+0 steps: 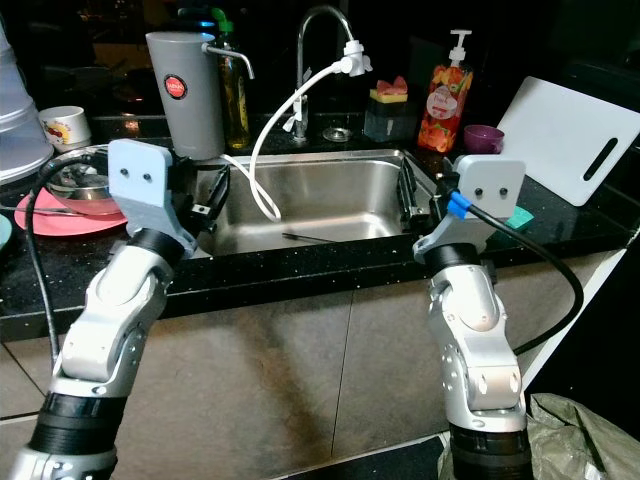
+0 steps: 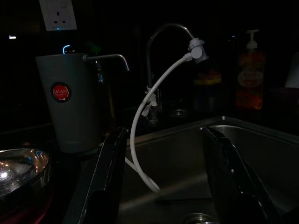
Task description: Kitchen organization
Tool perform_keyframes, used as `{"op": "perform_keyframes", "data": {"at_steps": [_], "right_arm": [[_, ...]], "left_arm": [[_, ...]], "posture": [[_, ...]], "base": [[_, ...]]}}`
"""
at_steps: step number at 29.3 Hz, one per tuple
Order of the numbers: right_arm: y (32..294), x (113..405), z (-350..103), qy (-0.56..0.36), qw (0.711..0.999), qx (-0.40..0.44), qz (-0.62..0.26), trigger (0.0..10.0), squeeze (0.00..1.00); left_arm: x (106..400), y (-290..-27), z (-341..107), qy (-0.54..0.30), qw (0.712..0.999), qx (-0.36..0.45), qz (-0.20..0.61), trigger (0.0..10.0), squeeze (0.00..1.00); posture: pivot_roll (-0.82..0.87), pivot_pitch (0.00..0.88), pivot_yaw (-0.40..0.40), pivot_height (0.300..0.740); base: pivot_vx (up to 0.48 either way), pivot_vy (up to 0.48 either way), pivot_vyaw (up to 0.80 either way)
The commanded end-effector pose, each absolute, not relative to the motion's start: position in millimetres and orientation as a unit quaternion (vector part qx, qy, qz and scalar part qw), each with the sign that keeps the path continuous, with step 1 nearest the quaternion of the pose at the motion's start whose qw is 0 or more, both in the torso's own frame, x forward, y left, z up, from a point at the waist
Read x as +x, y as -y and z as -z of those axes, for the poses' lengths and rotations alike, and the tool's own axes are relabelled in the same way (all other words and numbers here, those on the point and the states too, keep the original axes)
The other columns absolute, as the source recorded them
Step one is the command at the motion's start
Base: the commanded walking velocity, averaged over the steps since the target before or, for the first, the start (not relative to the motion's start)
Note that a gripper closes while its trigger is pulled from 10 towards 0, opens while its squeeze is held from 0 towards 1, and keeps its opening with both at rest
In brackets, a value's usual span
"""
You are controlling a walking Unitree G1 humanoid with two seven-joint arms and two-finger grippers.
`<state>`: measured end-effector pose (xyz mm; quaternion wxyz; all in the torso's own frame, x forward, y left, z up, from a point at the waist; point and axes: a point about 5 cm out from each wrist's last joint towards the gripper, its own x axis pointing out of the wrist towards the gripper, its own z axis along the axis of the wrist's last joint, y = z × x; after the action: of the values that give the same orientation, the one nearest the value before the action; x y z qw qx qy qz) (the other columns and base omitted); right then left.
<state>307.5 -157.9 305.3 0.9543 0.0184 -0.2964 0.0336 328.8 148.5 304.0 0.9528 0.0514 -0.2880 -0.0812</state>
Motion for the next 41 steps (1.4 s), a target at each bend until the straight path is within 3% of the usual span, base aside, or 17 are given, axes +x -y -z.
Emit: {"op": "perform_keyframes", "data": {"at_steps": [1, 19, 41], "right_arm": [[158.9, 307.5, -305.6, 0.301, 0.953, 0.020, -0.029, 10.0, 0.00], [159.3, 308.7, -306.0, 0.300, 0.953, 0.021, -0.029, 10.0, 0.00], [158.6, 308.8, -306.4, 0.302, 0.952, 0.020, -0.031, 10.0, 0.00]], "left_arm": [[327.3, -148.1, -305.5, 0.289, 0.953, 0.045, 0.082, 10.0, 0.00], [329.8, -147.7, -307.9, 0.292, 0.952, 0.047, 0.077, 10.0, 0.00], [329.2, -148.8, -308.2, 0.295, 0.951, 0.052, 0.076, 10.0, 0.00]], "posture": [[0.00, 0.129, -0.038, 0.740], [0.00, 0.126, -0.035, 0.740], [0.00, 0.121, -0.034, 0.740]], "base": [[0.000, 0.000, 0.00], [0.000, 0.000, 0.00], [0.353, 0.000, 0.00]]}}
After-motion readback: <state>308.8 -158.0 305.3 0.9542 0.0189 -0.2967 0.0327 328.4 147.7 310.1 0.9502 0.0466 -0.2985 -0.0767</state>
